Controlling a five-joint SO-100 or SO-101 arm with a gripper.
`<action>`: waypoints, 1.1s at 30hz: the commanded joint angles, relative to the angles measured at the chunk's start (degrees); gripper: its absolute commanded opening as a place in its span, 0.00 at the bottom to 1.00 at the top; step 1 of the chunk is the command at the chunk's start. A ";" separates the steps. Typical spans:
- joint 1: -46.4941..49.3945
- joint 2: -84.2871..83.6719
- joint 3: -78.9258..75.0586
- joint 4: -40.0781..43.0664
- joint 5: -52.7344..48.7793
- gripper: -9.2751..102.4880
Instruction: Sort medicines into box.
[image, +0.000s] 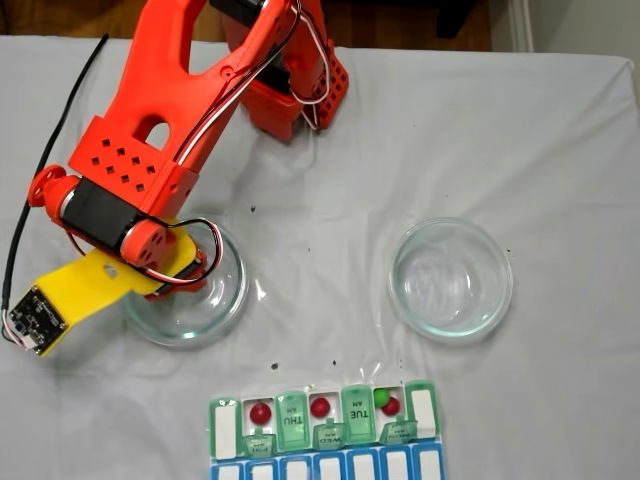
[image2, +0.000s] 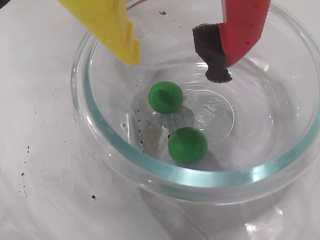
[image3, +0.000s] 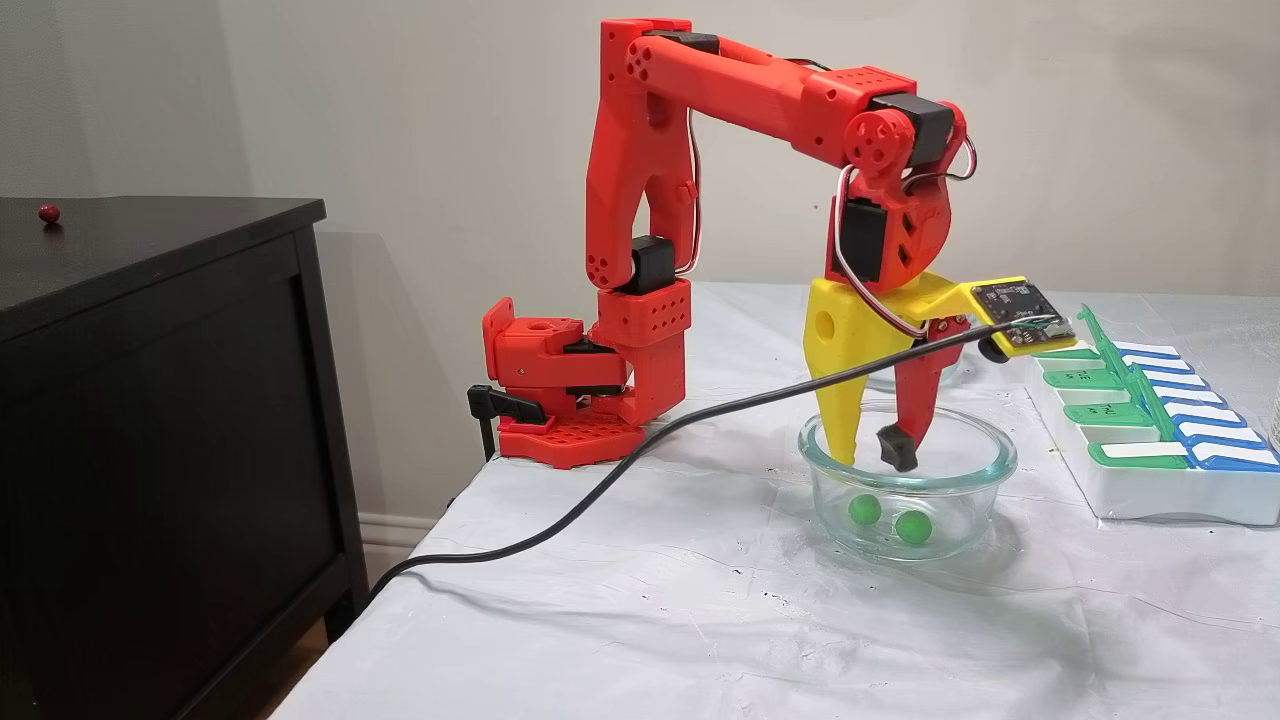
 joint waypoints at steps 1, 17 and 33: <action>0.79 1.23 -0.70 -1.05 -1.05 0.28; 1.76 0.26 1.85 -4.57 -4.83 0.27; 1.23 -2.90 3.78 -7.65 -5.36 0.27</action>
